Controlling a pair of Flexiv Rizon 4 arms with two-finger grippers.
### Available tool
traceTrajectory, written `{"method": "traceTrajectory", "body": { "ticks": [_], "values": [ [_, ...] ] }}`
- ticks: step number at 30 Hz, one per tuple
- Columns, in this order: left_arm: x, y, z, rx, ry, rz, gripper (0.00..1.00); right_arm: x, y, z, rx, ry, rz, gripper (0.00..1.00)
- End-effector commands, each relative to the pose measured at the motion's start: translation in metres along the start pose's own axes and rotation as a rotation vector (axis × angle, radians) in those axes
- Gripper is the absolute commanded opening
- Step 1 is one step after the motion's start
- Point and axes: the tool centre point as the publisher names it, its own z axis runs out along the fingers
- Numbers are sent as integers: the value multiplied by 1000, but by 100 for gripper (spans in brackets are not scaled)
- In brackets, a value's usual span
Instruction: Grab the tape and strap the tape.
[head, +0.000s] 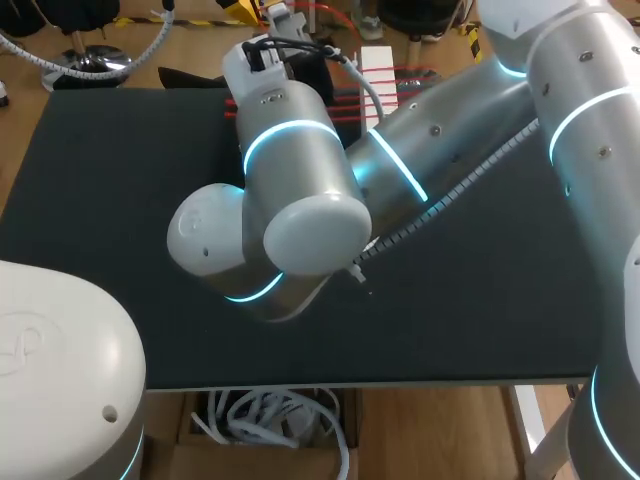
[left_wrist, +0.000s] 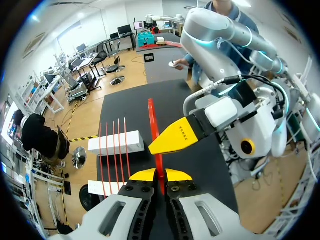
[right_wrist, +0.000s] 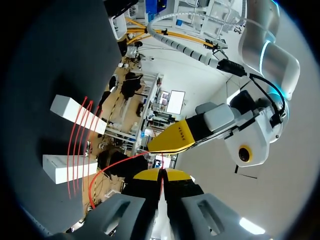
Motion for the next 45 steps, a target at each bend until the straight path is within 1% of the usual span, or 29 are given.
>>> {"method": "traceTrajectory", "body": {
  "ticks": [1, 12, 18, 19, 20, 21, 22, 25, 26, 28, 31, 34, 38, 40, 41, 43, 45],
  "values": [
    [0, -1, 0, -2, 1, 0, 0, -2, 3, 0, -4, 5, -4, 0],
    [0, -1, 0, -2, 1, 0, 0, -2, 2, -1, 2, 0, -10, 0],
    [0, -1, 0, -2, 1, 0, 0, -9, -3, -11, 9, -14, -7, 0],
    [0, -1, 0, -2, 1, 0, 0, -10, -5, -13, 9, -14, -2, 16],
    [0, -1, 0, -2, 1, 0, 0, -11, -5, -16, 7, -14, 0, 26],
    [0, -1, 0, -2, 1, 0, 0, -13, -6, -18, 7, -15, 1, 30],
    [0, -1, 0, -2, 1, 0, 0, -14, -7, -21, 6, -15, 6, 37],
    [0, -1, 0, -2, 1, 0, 0, -16, -10, -26, 4, -14, 17, 48],
    [0, -1, 0, -2, 1, 0, 0, -19, -10, -29, 3, -14, 22, 49],
    [0, -1, 0, -2, 1, 0, 0, -22, -12, -33, 4, -17, 29, 45],
    [0, -1, 0, -2, 1, 0, 0, -24, -17, -37, 4, -22, 35, 43],
    [0, -1, 0, -2, 1, 0, 0, -26, -24, -43, 7, -26, 42, 44],
    [0, -1, 0, -2, 1, 0, 0, -32, -42, -50, 16, -37, 51, 47],
    [0, -1, 0, -2, 1, 0, 0, -37, -53, -53, 30, -41, 57, 73],
    [0, -1, 0, -2, 1, 0, 0, -39, -59, -55, 37, -43, 60, 82],
    [0, -1, 0, -2, 1, 0, 0, -43, -73, -58, 46, -49, 60, 94],
    [0, -1, 0, -2, 1, 0, 0, -46, -90, -62, 72, -49, 73, 100]
  ]
}}
